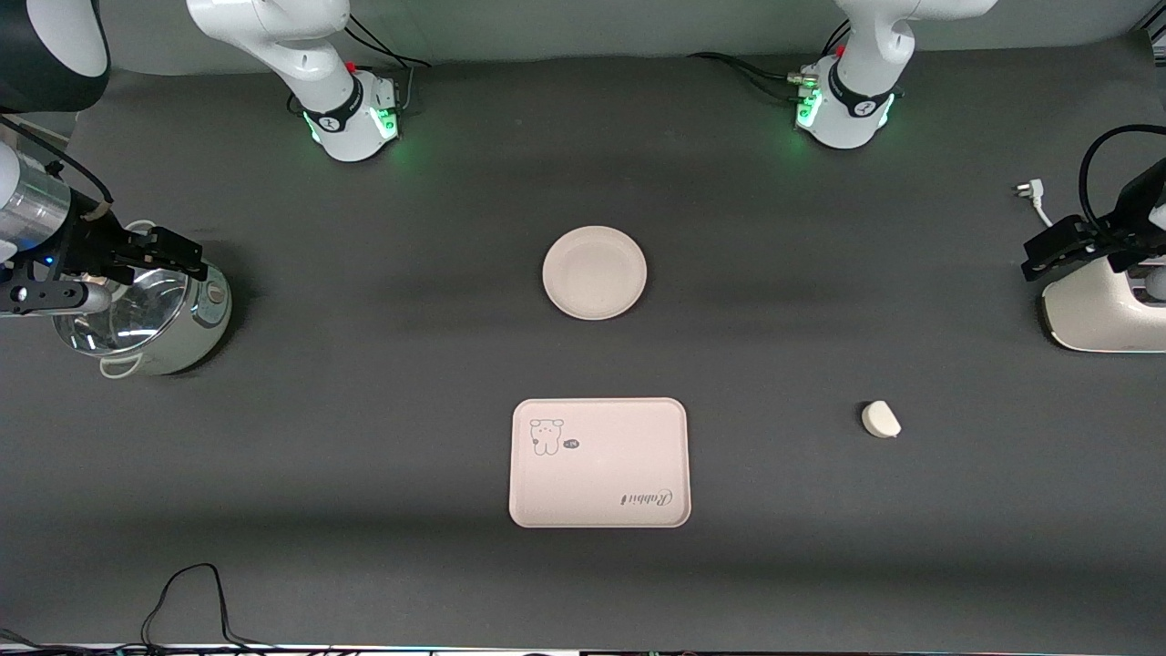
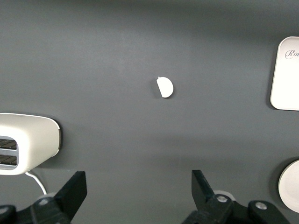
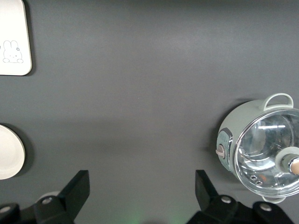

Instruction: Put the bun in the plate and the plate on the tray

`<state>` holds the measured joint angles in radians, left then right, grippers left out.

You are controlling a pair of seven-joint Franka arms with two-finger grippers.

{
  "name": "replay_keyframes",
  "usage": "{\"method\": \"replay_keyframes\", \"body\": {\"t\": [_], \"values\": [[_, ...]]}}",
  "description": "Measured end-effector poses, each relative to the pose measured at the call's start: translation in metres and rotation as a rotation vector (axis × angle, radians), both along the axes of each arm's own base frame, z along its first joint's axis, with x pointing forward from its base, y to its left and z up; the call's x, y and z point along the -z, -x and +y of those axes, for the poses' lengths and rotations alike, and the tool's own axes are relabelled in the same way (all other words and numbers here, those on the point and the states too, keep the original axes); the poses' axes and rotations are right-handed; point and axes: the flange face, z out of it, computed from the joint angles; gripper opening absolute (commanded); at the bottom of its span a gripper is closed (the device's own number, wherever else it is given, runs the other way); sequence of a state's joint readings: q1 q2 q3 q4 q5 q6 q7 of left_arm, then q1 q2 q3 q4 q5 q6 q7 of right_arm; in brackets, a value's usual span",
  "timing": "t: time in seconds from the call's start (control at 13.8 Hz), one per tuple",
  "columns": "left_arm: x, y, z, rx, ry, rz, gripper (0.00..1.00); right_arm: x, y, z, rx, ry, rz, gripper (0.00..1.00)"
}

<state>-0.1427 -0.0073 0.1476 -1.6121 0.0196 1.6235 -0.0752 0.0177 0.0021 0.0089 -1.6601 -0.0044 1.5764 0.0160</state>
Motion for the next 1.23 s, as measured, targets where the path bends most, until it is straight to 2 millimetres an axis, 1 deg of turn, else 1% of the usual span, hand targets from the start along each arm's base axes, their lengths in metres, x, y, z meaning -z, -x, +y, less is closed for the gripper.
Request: {"method": "replay_keyframes", "body": {"t": [0.58, 0.94, 1.23], "values": [[-0.0044, -0.0004, 0.0001, 0.000, 0.000, -0.009, 1.00, -0.0017, 0.0000, 0.0010, -0.002, 0.000, -0.006, 1.00], [0.0029, -0.0041, 0.0022, -0.005, -0.002, 0.004, 1.00, -0.0012, -0.0001, 0.0012, -0.002, -0.001, -0.004, 1.00], [0.0033, -0.0039, 0.0070, -0.014, -0.002, 0.007, 1.00, -0.0004, 0.0002, -0.0004, 0.001, -0.001, 0.001, 1.00]]}}
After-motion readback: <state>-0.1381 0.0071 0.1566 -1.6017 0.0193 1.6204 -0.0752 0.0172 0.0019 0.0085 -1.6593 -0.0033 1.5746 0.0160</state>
